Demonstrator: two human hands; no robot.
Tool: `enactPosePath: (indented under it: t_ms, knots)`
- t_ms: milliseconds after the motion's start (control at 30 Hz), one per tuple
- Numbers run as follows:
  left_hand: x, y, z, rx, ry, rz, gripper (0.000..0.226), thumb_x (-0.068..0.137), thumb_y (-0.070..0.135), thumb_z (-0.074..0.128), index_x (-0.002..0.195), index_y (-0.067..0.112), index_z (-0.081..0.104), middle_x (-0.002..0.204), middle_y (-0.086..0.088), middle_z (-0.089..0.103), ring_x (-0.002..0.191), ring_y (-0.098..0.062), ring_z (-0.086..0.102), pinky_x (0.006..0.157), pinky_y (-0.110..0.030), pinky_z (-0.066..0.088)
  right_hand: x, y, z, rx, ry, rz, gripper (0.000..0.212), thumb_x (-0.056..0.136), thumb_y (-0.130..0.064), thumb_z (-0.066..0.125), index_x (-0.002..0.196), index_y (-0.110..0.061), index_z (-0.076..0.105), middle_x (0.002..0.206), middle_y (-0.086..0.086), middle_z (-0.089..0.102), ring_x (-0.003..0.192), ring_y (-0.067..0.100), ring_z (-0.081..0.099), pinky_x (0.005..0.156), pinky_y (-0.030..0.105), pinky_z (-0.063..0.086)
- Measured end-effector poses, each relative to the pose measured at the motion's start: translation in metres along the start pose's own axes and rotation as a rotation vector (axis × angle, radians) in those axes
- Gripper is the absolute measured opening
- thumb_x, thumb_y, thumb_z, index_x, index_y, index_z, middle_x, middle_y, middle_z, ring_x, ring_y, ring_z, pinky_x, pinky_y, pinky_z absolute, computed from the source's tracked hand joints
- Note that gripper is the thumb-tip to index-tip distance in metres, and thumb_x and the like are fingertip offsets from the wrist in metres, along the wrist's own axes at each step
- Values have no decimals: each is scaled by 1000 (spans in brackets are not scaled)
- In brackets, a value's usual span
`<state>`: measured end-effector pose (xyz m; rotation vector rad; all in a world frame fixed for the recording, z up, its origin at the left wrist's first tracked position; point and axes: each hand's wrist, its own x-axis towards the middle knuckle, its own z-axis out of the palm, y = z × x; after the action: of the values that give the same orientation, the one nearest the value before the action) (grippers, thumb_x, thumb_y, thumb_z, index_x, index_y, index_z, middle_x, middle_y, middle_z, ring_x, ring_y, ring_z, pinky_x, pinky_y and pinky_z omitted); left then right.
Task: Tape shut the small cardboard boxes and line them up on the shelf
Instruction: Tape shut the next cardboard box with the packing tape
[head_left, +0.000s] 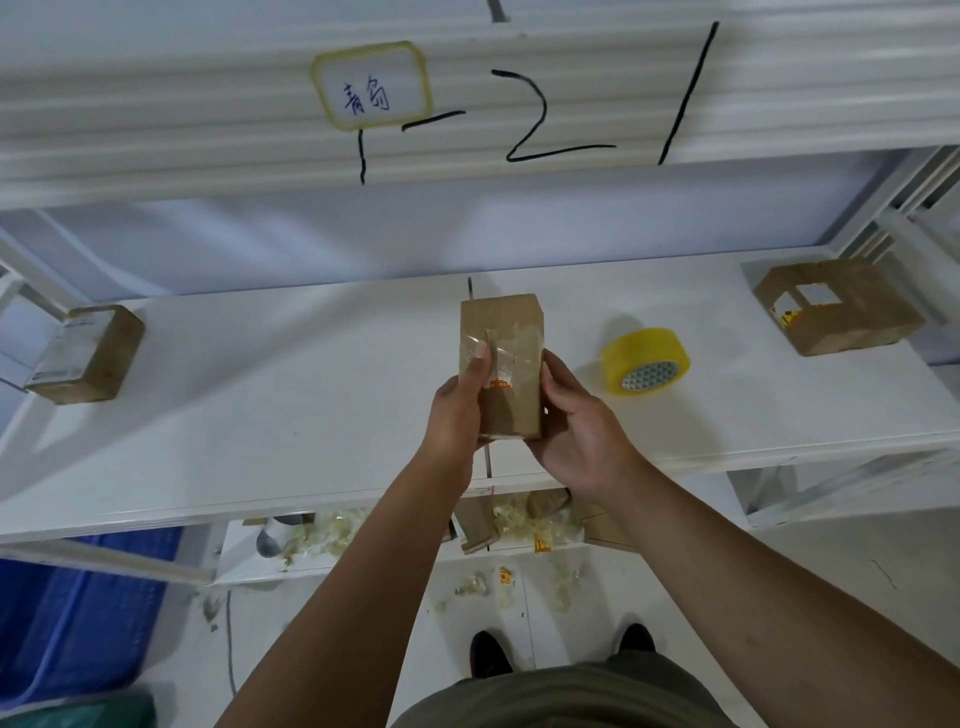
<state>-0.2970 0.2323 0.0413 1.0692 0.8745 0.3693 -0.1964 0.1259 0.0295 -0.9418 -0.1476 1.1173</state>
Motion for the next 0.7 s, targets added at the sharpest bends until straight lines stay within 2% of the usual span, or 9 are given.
enactPosePath:
  t_ms: [100, 167, 200, 300, 367, 467, 533, 600, 700]
  knots:
    - [0, -4, -2, 36, 0, 3, 54, 107, 55, 53, 134, 9, 67, 123, -14, 78, 112, -32, 76, 98, -51, 62, 3, -3, 0, -247, 108, -55, 43, 111, -38, 45, 144, -17, 62, 137, 12, 71, 133, 35, 63, 111, 50, 50]
    - [-1, -8, 0, 77, -12, 25, 54, 108, 52, 54, 140, 9, 60, 128, -17, 74, 114, -33, 75, 101, -55, 60, 2, -6, 5, -410, 132, -77, 58, 99, -62, 58, 138, -20, 67, 129, 10, 75, 124, 33, 69, 109, 51, 52]
    - [-1, -9, 2, 67, -22, 36, 52, 109, 50, 53, 142, 10, 57, 129, -16, 73, 111, -30, 76, 98, -51, 62, 2, -7, 7, -473, 146, -93, 65, 89, -68, 67, 136, -22, 67, 126, 8, 77, 120, 30, 72, 108, 52, 54]
    - [-3, -7, 7, 21, -33, 69, 51, 107, 55, 53, 144, 20, 52, 123, -5, 75, 96, -14, 80, 75, -30, 66, 4, -5, 8, -603, 202, -158, 63, 77, -61, 76, 130, -28, 67, 119, 1, 78, 113, 23, 74, 105, 53, 56]
    - [-5, -7, 11, 84, 48, 108, 56, 103, 63, 54, 136, 19, 60, 121, -3, 76, 102, -17, 79, 81, -33, 65, 4, -3, 9, -632, 194, -161, 64, 78, -63, 75, 131, -29, 66, 118, -3, 79, 110, 18, 76, 103, 50, 58]
    - [-4, -10, 16, 189, 162, 173, 50, 105, 62, 54, 126, 18, 67, 118, -2, 76, 105, -20, 76, 89, -38, 64, 2, -4, 6, -608, 168, -117, 61, 80, -61, 77, 131, -28, 65, 117, -4, 79, 109, 17, 76, 103, 50, 58]
    - [-2, -10, 15, 182, 119, 129, 47, 104, 62, 54, 124, 22, 68, 118, -4, 77, 103, -21, 77, 83, -37, 65, 1, -5, -1, -569, 172, -96, 51, 87, -50, 79, 130, -25, 64, 116, 1, 79, 107, 22, 77, 101, 54, 58]
    - [-2, -7, 16, 191, 71, 81, 56, 100, 69, 54, 129, 23, 67, 119, -3, 77, 103, -22, 78, 77, -33, 66, -2, -6, -6, -580, 184, -109, 46, 92, -46, 78, 130, -25, 63, 115, 4, 79, 106, 24, 77, 100, 55, 59]
    - [-5, -10, 23, 286, 133, 135, 61, 96, 77, 54, 120, 25, 73, 111, 2, 80, 102, -19, 78, 88, -40, 65, -5, -9, -10, -552, 176, -86, 46, 92, -52, 76, 128, -26, 63, 110, 2, 80, 103, 24, 78, 93, 49, 62]
